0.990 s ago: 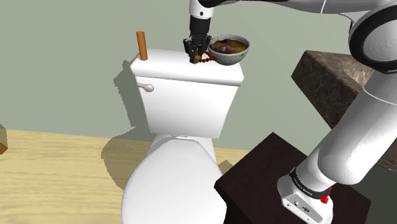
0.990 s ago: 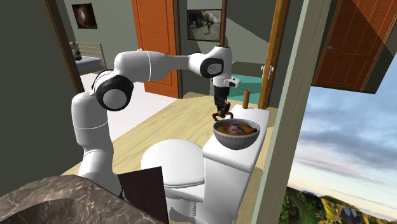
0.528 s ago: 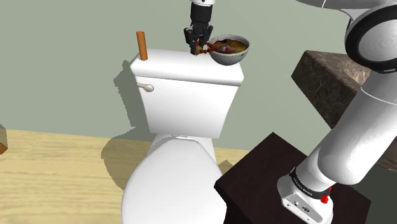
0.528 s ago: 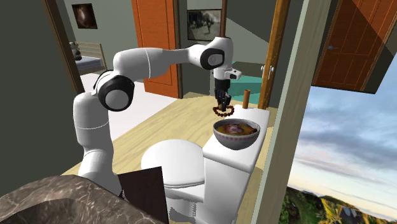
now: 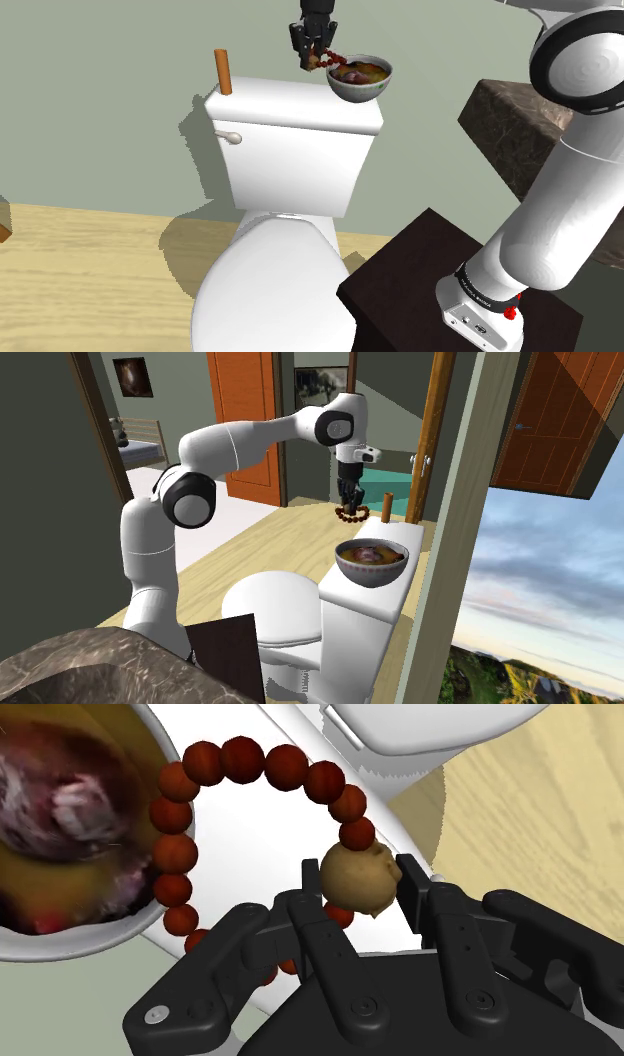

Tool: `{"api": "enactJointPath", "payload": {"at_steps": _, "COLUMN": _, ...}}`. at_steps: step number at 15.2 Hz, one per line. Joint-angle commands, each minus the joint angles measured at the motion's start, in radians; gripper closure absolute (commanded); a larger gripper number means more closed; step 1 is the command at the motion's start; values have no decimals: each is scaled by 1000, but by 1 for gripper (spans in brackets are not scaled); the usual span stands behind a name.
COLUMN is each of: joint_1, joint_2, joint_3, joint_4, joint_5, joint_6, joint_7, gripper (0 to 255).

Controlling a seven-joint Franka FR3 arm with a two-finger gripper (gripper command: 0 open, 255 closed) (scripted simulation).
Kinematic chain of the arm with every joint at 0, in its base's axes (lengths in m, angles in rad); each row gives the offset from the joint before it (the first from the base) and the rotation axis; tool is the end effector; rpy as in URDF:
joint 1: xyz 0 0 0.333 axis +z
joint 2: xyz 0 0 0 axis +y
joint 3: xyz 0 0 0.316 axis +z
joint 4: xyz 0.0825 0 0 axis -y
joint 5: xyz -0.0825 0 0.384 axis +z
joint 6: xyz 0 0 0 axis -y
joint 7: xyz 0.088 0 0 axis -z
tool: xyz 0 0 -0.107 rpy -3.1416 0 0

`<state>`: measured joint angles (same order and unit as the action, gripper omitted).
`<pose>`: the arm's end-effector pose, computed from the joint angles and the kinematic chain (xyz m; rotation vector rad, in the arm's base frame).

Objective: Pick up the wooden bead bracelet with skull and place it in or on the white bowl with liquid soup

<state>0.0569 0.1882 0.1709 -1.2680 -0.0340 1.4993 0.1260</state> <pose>0.5918 0.1210 0.6521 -3.1313 -0.1487 -0.0711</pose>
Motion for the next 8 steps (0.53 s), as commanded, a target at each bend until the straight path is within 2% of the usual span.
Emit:
{"api": "enactJointPath", "payload": {"at_steps": 1, "joint_1": 2, "joint_2": 15, "joint_3": 1, "joint_4": 52, "joint_5": -3, "joint_6": -38, "joint_7": 1, "gripper": 255}}
{"api": "enactJointPath", "payload": {"at_steps": 8, "joint_1": 18, "joint_2": 96, "joint_3": 4, "joint_4": 271, "joint_5": -19, "joint_6": -177, "joint_7": 6, "gripper": 255}}
